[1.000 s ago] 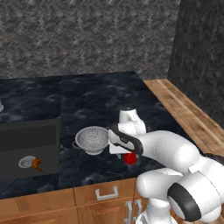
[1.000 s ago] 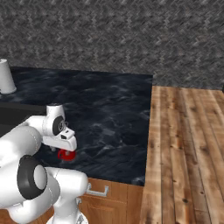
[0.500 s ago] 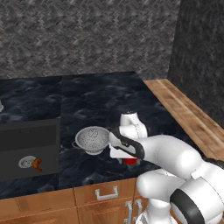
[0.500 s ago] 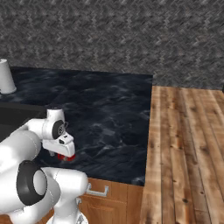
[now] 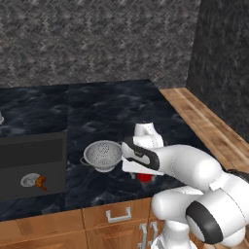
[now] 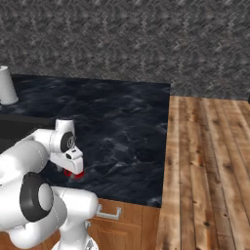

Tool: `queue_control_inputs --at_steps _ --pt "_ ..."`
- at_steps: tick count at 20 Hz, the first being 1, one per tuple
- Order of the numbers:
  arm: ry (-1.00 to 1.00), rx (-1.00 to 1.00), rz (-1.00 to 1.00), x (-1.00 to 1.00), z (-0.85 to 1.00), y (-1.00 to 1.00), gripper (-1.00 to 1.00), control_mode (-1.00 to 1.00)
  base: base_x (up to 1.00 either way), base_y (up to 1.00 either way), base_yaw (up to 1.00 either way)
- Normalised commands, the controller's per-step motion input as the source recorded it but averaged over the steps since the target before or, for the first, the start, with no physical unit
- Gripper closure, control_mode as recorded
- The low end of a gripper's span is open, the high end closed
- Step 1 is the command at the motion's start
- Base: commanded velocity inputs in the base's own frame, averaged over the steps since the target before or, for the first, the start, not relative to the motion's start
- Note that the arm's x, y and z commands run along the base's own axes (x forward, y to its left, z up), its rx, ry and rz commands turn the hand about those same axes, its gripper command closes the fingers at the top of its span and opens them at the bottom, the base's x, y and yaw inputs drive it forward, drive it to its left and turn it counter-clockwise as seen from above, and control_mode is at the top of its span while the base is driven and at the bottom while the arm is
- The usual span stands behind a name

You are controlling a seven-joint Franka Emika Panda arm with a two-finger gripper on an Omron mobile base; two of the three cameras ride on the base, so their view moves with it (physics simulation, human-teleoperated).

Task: Pick the colander and mug and place them in the sink. Then turn on the water.

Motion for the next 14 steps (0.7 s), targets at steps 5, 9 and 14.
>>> queue_control_inputs --at_steps 5,9,14 --pt "0.00 0.00 -0.13 0.00 -0.01 0.02 1.00 -1.00 0.00 0.00 0.00" --pt "0.01 0.00 -0.13 0.08 -0.08 -0.02 1.00 -1.00 0.00 0.00 0.00" --pt "0.00 -0.05 -0.14 0.24 -0.13 0.01 1.00 -1.00 0.00 0.00 0.00"
